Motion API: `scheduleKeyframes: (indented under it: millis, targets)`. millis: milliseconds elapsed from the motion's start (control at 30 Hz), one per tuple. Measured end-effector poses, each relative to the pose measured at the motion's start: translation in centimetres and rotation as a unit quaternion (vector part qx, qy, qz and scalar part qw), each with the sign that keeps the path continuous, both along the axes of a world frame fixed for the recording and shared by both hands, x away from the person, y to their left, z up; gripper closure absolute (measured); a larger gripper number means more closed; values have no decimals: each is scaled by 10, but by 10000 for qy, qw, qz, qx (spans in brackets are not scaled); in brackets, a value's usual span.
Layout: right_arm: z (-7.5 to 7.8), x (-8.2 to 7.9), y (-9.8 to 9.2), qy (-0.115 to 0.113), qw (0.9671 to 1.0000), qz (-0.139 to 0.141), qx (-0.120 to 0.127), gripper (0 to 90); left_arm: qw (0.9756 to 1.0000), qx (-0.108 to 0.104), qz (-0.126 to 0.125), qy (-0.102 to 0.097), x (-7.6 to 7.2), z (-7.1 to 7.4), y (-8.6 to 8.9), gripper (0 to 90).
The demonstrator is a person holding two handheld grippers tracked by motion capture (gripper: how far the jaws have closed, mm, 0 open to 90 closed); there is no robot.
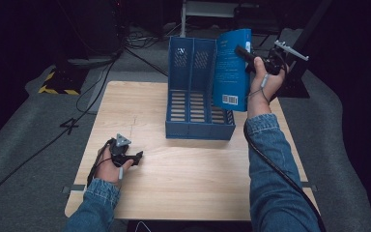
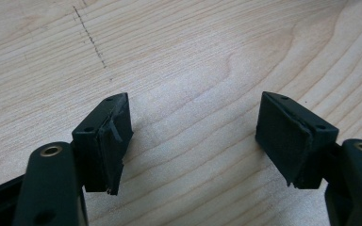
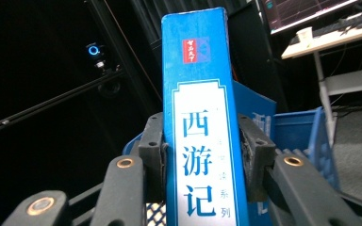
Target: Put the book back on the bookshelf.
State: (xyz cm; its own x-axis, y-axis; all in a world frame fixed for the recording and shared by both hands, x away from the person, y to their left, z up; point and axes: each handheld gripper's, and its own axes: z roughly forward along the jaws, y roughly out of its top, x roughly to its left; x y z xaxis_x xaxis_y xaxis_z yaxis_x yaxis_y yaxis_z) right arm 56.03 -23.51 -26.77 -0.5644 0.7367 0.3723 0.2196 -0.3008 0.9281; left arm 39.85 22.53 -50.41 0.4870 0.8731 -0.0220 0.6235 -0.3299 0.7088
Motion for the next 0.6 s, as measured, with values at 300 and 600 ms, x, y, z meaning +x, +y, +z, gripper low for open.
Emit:
scheduleKeyframes:
  millis: [300, 600]
  targets:
    - [-23, 6, 3, -443, 9990, 6, -84, 610, 10000, -2, -3, -2, 0, 0, 0, 277]
    - [-38, 2, 27, -412, 9976, -82, -553, 584, 10000, 1, -2, -3, 0, 0, 0, 277]
